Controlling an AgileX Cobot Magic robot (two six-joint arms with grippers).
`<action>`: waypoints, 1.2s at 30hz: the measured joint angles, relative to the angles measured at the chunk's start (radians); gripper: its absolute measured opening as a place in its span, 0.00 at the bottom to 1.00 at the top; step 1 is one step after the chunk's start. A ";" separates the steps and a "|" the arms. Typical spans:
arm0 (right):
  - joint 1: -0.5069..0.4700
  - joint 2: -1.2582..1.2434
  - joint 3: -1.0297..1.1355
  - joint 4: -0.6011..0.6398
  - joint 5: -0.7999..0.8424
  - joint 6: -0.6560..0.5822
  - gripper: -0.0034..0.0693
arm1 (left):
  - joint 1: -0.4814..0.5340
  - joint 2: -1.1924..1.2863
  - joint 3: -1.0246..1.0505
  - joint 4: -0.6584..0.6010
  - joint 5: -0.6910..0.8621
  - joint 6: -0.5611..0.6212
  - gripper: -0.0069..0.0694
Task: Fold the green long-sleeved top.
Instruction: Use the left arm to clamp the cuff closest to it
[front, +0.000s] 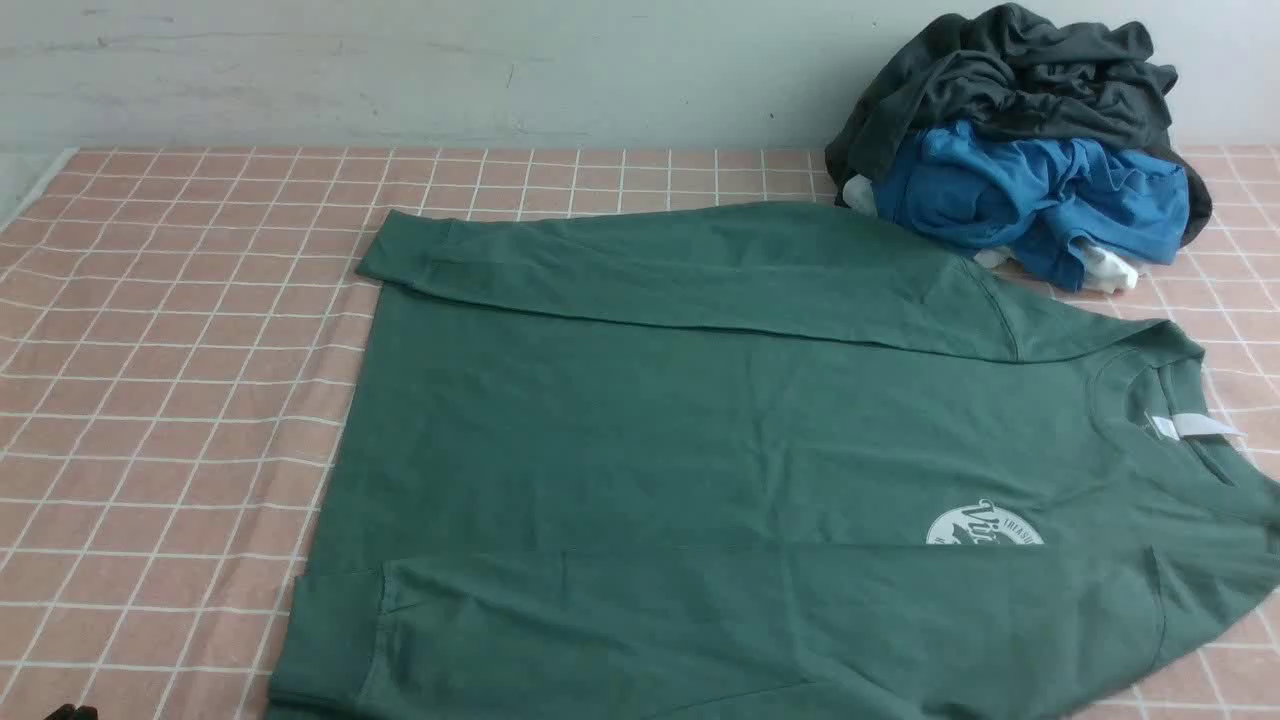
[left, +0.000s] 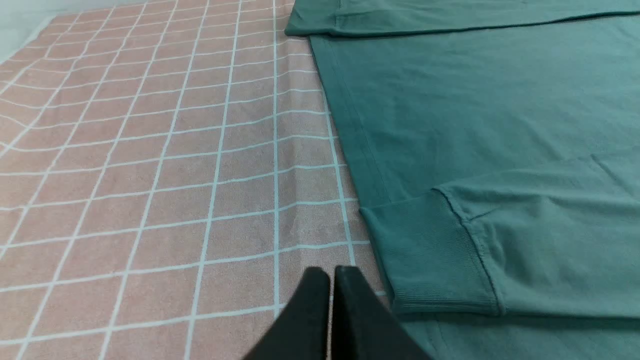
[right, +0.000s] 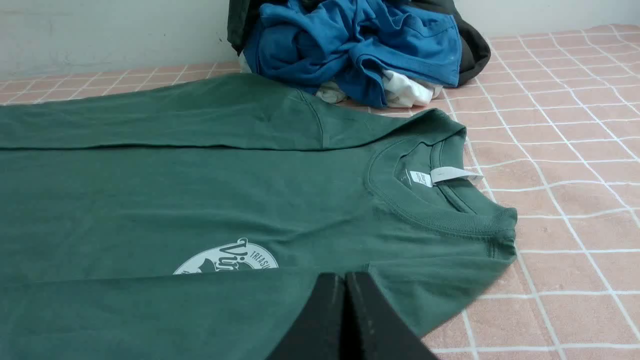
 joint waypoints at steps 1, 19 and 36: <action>0.000 0.000 0.000 0.000 0.000 0.000 0.03 | 0.000 0.000 0.000 0.000 0.000 0.000 0.09; 0.000 0.000 0.000 0.000 0.000 0.000 0.03 | 0.000 0.000 0.000 0.000 0.000 0.000 0.09; 0.000 0.000 0.006 0.005 -0.133 0.000 0.03 | 0.000 0.000 0.010 -0.004 -0.181 0.000 0.09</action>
